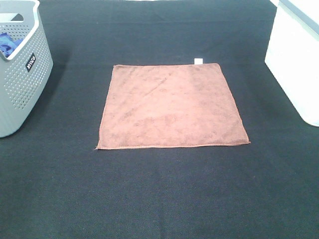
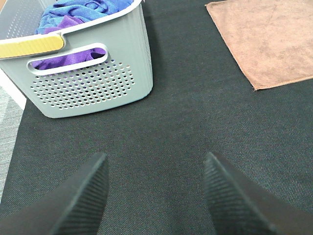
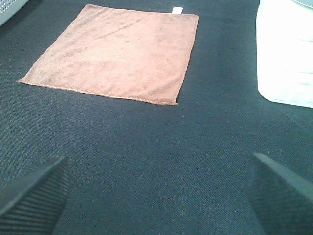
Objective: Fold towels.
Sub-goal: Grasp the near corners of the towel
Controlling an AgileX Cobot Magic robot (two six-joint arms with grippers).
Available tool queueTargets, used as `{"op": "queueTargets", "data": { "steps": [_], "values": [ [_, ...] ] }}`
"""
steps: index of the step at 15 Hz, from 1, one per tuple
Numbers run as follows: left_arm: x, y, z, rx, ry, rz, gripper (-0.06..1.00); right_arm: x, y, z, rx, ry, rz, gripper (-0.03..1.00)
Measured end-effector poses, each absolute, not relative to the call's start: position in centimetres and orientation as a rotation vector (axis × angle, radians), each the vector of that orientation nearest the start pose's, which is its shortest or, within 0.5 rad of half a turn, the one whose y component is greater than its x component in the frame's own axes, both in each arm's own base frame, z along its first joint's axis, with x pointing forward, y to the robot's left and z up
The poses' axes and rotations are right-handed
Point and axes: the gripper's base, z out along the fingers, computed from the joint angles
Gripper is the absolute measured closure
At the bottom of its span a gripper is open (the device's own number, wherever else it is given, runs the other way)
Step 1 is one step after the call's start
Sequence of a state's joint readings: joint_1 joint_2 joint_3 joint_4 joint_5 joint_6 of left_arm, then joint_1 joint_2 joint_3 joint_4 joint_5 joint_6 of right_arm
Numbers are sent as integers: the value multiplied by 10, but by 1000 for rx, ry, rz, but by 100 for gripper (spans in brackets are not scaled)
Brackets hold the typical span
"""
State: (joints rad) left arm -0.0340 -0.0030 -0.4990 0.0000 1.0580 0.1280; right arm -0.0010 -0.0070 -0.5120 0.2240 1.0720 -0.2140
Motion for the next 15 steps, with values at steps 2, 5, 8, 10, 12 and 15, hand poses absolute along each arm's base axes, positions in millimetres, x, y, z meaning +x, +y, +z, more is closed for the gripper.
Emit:
{"op": "queueTargets", "data": {
  "steps": [2,5,8,10,12,15],
  "values": [
    [-5,0,277,165,2033,59,38,-9,18,281,-229,2006,131,5],
    [-5,0,277,165,2033,59,38,-9,18,281,-229,2006,131,5],
    [-5,0,277,165,2033,59,38,-9,18,281,-229,2006,131,5],
    [-5,0,277,165,2033,59,38,-9,18,281,-229,2006,131,5],
    [-5,0,277,165,2033,59,38,-9,18,281,-229,2006,131,5],
    [-5,0,277,165,2033,59,38,-9,18,281,-229,2006,131,5]
  ]
}}
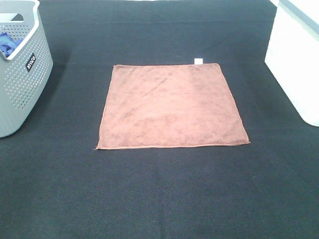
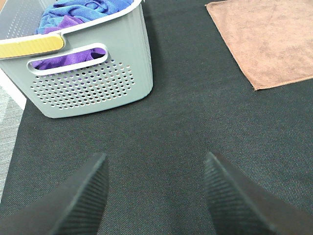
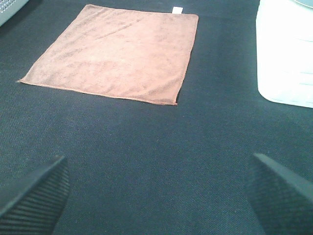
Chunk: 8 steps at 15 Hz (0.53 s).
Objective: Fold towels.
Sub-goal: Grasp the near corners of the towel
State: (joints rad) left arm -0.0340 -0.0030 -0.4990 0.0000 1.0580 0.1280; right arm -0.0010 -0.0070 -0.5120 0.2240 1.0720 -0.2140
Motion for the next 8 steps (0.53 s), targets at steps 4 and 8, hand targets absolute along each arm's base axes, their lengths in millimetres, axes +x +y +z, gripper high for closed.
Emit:
{"op": "queueTargets", "data": {
  "steps": [4,8],
  "values": [
    [-5,0,277,165,2033,59,38,-9,18,281,-229,2006,131,5],
    [-5,0,277,165,2033,59,38,-9,18,281,-229,2006,131,5]
  ]
}}
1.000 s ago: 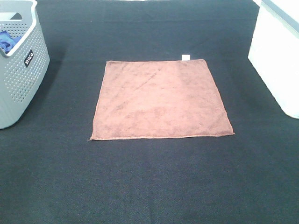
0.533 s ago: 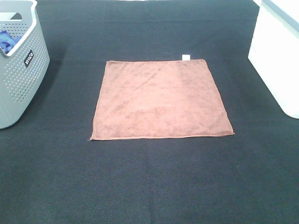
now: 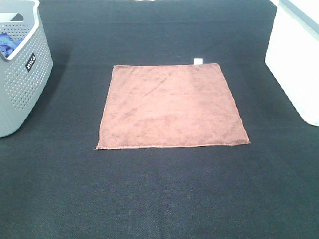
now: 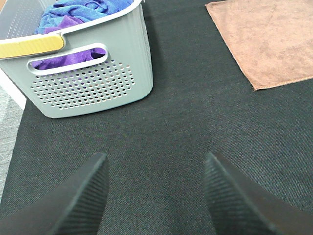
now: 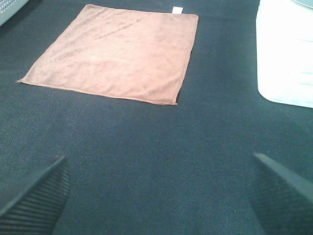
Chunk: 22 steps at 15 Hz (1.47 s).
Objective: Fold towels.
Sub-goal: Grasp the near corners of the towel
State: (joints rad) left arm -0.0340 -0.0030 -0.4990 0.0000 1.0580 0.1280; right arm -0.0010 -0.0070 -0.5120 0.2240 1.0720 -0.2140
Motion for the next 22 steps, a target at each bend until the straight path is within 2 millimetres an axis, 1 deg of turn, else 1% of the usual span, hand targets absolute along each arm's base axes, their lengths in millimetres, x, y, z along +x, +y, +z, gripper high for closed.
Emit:
{"op": "queueTargets", "data": {
  "steps": [9,10,11,12,14,15,16,17,20,21,22],
  "values": [
    [-5,0,277,165,2033,59,38,-9,18,281,-227,2005,135,5],
    [-5,0,279,164,2020,59,38,-8,18,282,-213,2000,141,5],
    [-4,-1,287,148,1952,40,38,-2,17,287,-163,1992,166,5],
    [1,-2,294,123,1899,4,38,6,17,292,-135,1997,179,5],
    [19,-7,304,83,1844,-92,38,26,18,296,-86,2044,223,5],
    [35,-11,309,54,1845,-168,38,44,20,296,-55,2093,272,5],
    [35,-11,309,54,1845,-168,38,44,20,296,-55,2093,272,5],
    [46,-14,310,30,1858,-217,38,56,21,297,-33,2130,310,6],
    [81,-20,305,-50,1975,-350,38,100,24,288,52,2252,389,7],
    [95,-22,300,-83,2034,-387,38,113,24,282,81,2292,409,7],
    [115,-25,290,-135,2126,-439,38,133,25,272,104,2352,435,7]
  ]
}}
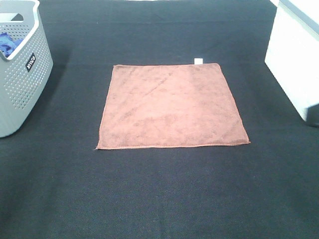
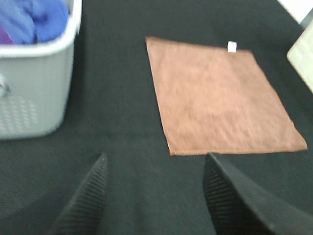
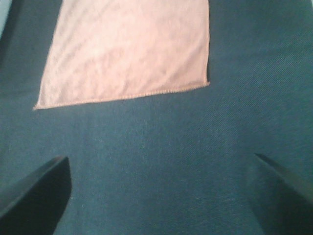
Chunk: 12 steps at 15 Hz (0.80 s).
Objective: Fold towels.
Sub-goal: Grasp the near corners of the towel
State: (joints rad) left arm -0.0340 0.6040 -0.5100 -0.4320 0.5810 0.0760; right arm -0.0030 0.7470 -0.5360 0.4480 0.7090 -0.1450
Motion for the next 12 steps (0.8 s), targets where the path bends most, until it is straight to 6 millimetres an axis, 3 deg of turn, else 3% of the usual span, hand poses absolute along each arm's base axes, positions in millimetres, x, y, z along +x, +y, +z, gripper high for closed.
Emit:
{"op": "queueTargets", "data": {
  "steps": [3,9,10,12],
  "values": [
    [155,-34,260,-183,2326,-558,38,169,32,255,-2,2459,506,7],
    [220,-54,186,-221,2536,-850,38,244,40,231,66,2605,660,7],
    [220,-54,186,-221,2536,-850,38,244,40,231,66,2605,660,7],
    [240,-58,173,-250,2538,-902,38,263,38,222,69,2648,636,7]
  ]
}}
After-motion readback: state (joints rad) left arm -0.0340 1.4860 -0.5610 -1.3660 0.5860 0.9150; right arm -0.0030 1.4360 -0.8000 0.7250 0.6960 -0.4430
